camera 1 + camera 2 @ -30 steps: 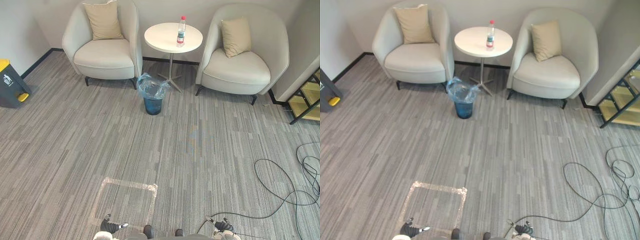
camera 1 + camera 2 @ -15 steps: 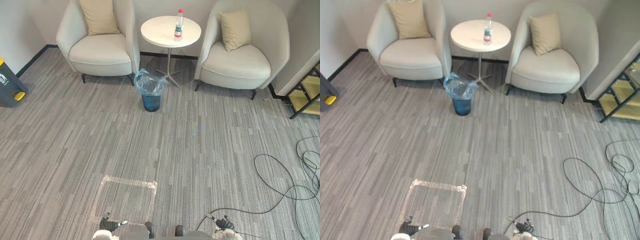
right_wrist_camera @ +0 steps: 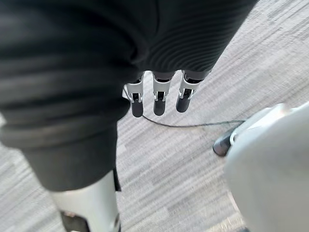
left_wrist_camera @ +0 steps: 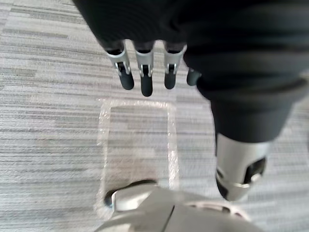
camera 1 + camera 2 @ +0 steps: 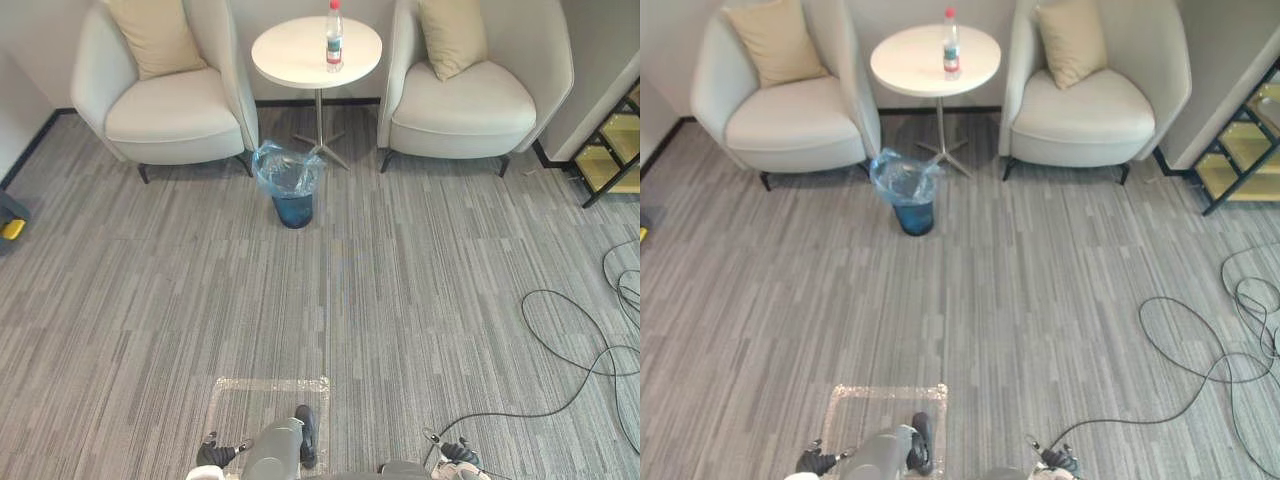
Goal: Gather rubbish on tea table into small bin, then transfer packed bag to large trash can.
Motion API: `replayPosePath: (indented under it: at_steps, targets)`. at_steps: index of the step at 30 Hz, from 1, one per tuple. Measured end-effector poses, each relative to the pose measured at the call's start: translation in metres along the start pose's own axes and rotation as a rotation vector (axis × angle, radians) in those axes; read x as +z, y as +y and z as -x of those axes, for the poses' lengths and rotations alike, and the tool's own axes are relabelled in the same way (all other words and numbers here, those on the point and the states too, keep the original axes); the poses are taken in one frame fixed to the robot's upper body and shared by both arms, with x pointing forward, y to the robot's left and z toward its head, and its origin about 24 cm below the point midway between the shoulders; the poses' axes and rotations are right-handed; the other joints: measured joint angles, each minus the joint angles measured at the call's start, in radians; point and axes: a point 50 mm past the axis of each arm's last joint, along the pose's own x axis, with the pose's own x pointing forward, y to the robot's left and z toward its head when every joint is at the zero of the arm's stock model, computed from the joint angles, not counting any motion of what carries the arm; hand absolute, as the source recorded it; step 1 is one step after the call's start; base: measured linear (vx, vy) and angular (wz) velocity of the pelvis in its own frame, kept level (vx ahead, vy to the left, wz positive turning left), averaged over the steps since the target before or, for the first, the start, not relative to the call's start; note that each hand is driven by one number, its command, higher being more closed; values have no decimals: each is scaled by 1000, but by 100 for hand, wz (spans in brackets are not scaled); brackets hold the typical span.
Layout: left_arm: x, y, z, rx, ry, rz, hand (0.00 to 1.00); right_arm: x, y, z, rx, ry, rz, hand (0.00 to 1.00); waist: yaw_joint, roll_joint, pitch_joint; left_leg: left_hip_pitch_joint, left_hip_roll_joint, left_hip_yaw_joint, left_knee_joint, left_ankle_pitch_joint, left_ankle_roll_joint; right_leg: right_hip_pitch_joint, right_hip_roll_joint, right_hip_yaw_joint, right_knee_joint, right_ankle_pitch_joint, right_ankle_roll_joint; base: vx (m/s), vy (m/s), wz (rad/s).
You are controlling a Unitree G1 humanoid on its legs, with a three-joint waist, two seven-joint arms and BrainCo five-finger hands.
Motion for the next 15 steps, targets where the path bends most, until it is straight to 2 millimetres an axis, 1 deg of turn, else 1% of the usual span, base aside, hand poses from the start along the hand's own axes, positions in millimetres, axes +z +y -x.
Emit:
replayPosePath:
  at_steps: [1, 2, 3, 4, 5, 6, 7, 8, 9, 10, 11, 12, 13, 14, 15]
  targets:
    - [-1, 1, 0, 0, 0, -13, 0, 2, 2, 0, 10, -8, 5, 0, -5, -4, -3, 56, -2, 10, -13, -23, 18, -74, -3, -17, 194, 28, 65, 375, 75, -43]
    - [0, 1, 0, -3, -2, -20, 0, 4, 3, -1, 15, -13, 6, 0, -9, -4, -2, 74, -2, 9, -21, -27, 21, -93, -6, -30, 239, 27, 64, 484, 32, -20]
    - [3, 1, -1, -11, -11, -42, 0, 9, 7, -2, 29, -27, 13, 0, -15, -5, -2, 143, -6, -4, -59, -31, 23, -157, -21, -111, 356, -5, 18, 419, -5, -3]
    - [7, -2, -2, -21, -23, -45, 0, 13, 7, -2, 34, -42, 31, 0, -17, 7, 3, 211, 5, -5, -103, -31, 23, -200, -29, -198, 379, -33, -37, 419, -5, -2]
    - [9, -4, -2, -28, -29, -50, 0, 14, 7, -3, 34, -46, 34, 0, -19, 16, 4, 232, 13, -5, -116, -31, 23, -215, -30, -233, 368, -44, -59, 398, -57, 3]
    - [12, -7, -2, -36, -39, -43, 0, 18, 9, -3, 40, -61, 34, 0, -25, 27, 2, 277, 34, -8, -133, -30, 22, -259, -25, -303, 294, -60, -92, 320, -72, 8]
    - [13, -8, -2, -37, -41, -41, 0, 19, 10, -3, 42, -65, 34, 0, -28, 28, 1, 286, 41, -13, -134, -31, 22, -275, -21, -318, 254, -58, -96, 488, -140, 18]
    - [15, -7, -3, -37, -45, -42, 0, 22, 12, -3, 50, -74, 34, 0, -38, 28, 1, 310, 52, -23, -143, -31, 22, -310, -14, -339, 154, -39, -108, 420, -172, 32]
    - [13, -6, -3, -35, -41, -44, 0, 25, 15, -3, 61, -85, 50, 0, -53, 24, -1, 347, 57, -30, -166, -32, 18, -340, -3, -347, -32, 57, -115, 434, -189, 32]
    - [12, -5, -3, -33, -40, -45, 0, 24, 15, -3, 61, -83, 53, 0, -53, 17, -5, 354, 49, -34, -171, -34, 13, -337, -3, -344, -94, 115, -119, 450, -211, 27]
    - [12, 2, -4, -16, -37, -53, 0, 18, 13, -2, 62, -63, 56, 0, -56, -26, -11, 389, 18, -67, -179, -54, -29, -350, -13, -330, -201, 313, -195, 373, -186, -3]
    - [11, -6, -3, -33, -25, -45, 0, 27, 11, -5, 54, -87, 64, 0, -52, 19, -3, 408, 53, -91, -175, -66, -47, -355, 5, -338, -135, 288, -196, 497, -265, -4]
    - [8, -18, 0, -61, -14, -33, 0, 31, 1, -7, 31, -94, 104, 0, -61, 43, -19, 403, 79, -118, -164, -62, -54, -354, 30, -345, -130, 220, -191, 393, -212, -10]
    - [9, -20, -1, -64, -15, -30, 0, 32, -2, -7, 21, -93, 107, 0, -62, 67, -23, 399, 100, -131, -143, -61, -55, -351, 45, -359, -117, 194, -202, 455, -254, 10]
    - [10, -22, -1, -68, -14, -27, 0, 32, -4, -8, 10, -91, 88, 0, -68, 86, -23, 373, 127, -151, -57, -57, -63, -326, 63, -377, -120, 155, -200, 368, -248, 18]
